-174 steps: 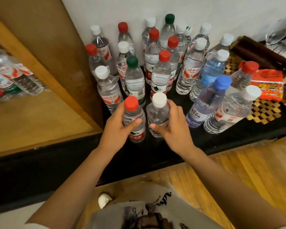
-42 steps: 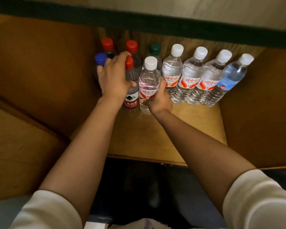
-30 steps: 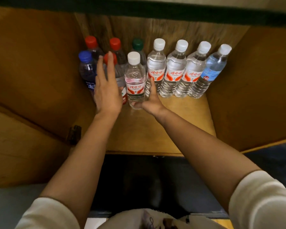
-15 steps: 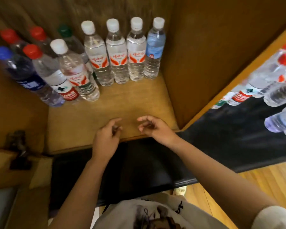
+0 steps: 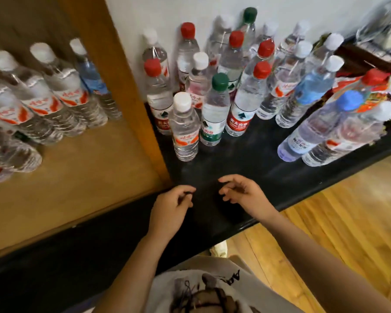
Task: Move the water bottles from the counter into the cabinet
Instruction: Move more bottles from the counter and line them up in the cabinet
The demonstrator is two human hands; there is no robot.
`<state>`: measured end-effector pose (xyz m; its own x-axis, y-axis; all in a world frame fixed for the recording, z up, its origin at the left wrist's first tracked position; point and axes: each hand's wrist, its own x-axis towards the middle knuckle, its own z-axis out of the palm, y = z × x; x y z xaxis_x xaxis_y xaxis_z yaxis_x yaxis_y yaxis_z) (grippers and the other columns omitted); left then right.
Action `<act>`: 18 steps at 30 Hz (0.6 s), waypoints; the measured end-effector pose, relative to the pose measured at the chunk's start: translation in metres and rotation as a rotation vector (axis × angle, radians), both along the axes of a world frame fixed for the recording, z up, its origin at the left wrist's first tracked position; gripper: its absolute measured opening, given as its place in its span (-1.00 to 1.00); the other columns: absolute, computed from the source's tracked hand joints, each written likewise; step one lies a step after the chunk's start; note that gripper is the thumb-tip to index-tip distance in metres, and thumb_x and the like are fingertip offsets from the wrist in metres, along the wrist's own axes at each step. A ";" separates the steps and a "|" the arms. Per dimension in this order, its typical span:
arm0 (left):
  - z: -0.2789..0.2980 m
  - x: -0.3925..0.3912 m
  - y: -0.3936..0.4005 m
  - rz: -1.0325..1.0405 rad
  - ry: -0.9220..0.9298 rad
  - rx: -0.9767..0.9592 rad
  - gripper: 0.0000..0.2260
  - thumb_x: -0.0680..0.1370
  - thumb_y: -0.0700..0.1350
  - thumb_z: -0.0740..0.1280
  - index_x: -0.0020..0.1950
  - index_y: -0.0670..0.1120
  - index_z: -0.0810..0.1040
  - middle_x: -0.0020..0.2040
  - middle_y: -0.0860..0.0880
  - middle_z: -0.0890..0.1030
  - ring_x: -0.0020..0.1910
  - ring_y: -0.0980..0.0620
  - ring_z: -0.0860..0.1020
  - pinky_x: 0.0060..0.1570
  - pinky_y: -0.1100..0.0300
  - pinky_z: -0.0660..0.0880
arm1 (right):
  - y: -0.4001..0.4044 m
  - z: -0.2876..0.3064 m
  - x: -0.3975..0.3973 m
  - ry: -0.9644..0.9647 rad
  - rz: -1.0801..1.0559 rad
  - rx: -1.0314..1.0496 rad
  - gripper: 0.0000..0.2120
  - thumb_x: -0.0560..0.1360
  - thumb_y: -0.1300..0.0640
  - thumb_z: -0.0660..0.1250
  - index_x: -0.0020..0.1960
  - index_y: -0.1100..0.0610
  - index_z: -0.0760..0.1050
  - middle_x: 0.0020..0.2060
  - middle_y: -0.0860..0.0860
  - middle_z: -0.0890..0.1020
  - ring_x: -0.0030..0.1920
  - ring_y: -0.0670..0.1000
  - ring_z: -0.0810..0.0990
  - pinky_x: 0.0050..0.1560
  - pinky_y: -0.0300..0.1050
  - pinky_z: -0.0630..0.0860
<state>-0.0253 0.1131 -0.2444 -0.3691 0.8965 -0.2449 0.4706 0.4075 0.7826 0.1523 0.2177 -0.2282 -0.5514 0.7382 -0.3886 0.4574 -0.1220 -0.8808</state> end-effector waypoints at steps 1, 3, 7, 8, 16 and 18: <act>0.000 0.009 0.008 -0.016 0.006 -0.003 -0.81 0.55 -0.12 0.27 0.05 0.16 0.57 -0.30 0.18 0.59 -0.19 0.32 0.54 -0.17 0.39 0.43 | 0.008 -0.001 0.008 0.003 -0.038 -0.004 -0.79 0.52 0.35 0.25 0.10 0.15 0.49 -0.15 0.13 0.61 -0.23 0.02 0.58 -0.24 -0.35 0.48; 0.000 0.026 0.026 -0.042 0.019 -0.004 -0.80 0.55 -0.11 0.27 0.09 0.16 0.55 -0.27 0.20 0.58 -0.17 0.30 0.55 -0.12 0.37 0.45 | 0.024 -0.003 0.022 0.003 -0.106 -0.008 -0.80 0.52 0.35 0.25 0.11 0.19 0.49 -0.16 0.12 0.61 -0.24 0.01 0.58 -0.26 -0.35 0.49; 0.007 0.049 0.070 0.028 -0.018 0.081 -0.65 0.54 -0.18 0.29 0.30 0.06 0.42 -0.08 0.14 0.56 -0.06 0.18 0.55 -0.01 0.30 0.46 | 0.059 -0.005 0.039 0.003 -0.193 0.021 -0.78 0.52 0.37 0.23 0.08 0.13 0.49 -0.13 0.14 0.61 -0.20 0.02 0.58 -0.19 -0.21 0.49; 0.011 0.052 0.083 0.081 -0.042 0.137 -0.59 0.53 -0.22 0.30 0.35 0.02 0.36 0.01 0.10 0.54 -0.04 0.17 0.53 -0.02 0.35 0.46 | 0.068 -0.004 0.041 0.007 -0.214 0.041 -0.77 0.52 0.37 0.23 0.08 0.12 0.48 -0.12 0.13 0.60 -0.17 0.03 0.57 -0.18 -0.19 0.49; 0.066 0.054 0.158 0.268 0.217 0.572 -0.50 0.50 -0.25 0.31 0.41 -0.13 0.25 0.22 -0.13 0.37 0.02 0.15 0.41 0.08 0.34 0.43 | 0.139 0.023 0.012 0.127 -0.357 0.273 -0.52 0.44 0.29 0.38 0.31 0.17 0.30 0.04 0.05 0.45 0.03 0.01 0.49 0.15 0.02 0.49; 0.078 0.046 0.166 0.299 0.305 0.629 -0.53 0.50 -0.24 0.31 0.39 -0.17 0.29 0.26 -0.18 0.35 0.16 0.07 0.40 0.22 0.32 0.36 | 0.152 0.036 -0.001 0.158 -0.343 0.357 -0.44 0.41 0.25 0.42 0.34 0.18 0.27 0.14 0.09 0.44 0.12 0.02 0.46 0.21 0.00 0.46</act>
<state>0.0211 0.2795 -0.1663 -0.5880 0.6844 0.4311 0.6430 0.0721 0.7625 0.1513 0.3699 -0.1922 -0.2858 0.9582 -0.0110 0.3019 0.0792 -0.9501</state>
